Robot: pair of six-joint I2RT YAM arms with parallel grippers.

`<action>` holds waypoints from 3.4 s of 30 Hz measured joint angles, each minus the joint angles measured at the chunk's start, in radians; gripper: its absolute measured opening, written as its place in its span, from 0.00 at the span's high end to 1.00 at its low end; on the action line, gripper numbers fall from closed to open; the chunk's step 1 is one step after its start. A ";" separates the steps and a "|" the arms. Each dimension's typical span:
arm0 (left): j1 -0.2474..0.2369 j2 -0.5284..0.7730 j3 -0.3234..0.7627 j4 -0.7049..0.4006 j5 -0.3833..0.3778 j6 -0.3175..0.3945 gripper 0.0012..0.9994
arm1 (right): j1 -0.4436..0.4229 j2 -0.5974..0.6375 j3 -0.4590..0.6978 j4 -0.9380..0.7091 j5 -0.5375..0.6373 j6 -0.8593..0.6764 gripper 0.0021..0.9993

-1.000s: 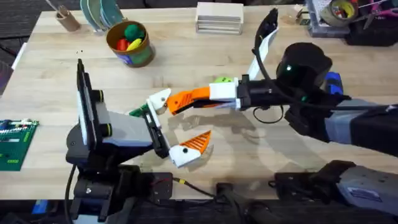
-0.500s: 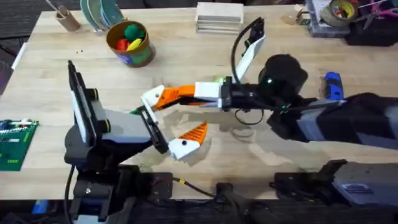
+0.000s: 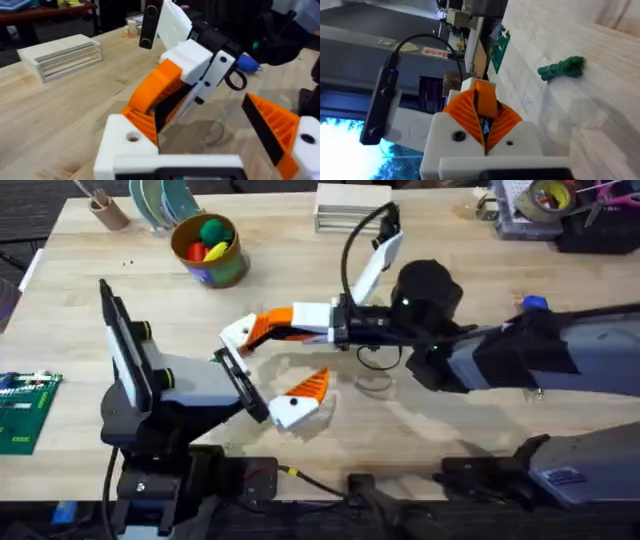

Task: Pick up the gripper from the table and insert it into the empty holder that is missing its gripper. Then pick up a screw, insert it into the mounting hole, and use the screwdriver to tighten it. Finally, clean up the table by picking up the vegetable and placing it into the bucket.

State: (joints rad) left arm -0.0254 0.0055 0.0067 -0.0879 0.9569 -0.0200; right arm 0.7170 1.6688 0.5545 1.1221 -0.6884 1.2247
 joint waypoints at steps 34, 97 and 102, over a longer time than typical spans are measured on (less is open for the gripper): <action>-0.033 0.000 0.001 -0.010 0.096 0.005 0.01 | -0.048 0.015 0.118 -0.178 -0.208 -0.114 0.49; -0.034 0.000 0.000 -0.025 0.173 0.005 0.01 | -0.055 -0.373 0.356 -1.691 0.761 -0.989 0.01; -0.034 0.000 0.000 -0.025 0.173 0.005 0.01 | -0.050 -0.309 0.349 -1.624 0.776 -0.982 0.04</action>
State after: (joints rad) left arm -0.0593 0.0055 0.0071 -0.1131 1.1297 -0.0151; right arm 0.6674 1.3596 0.9031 -0.5020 0.0876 0.2428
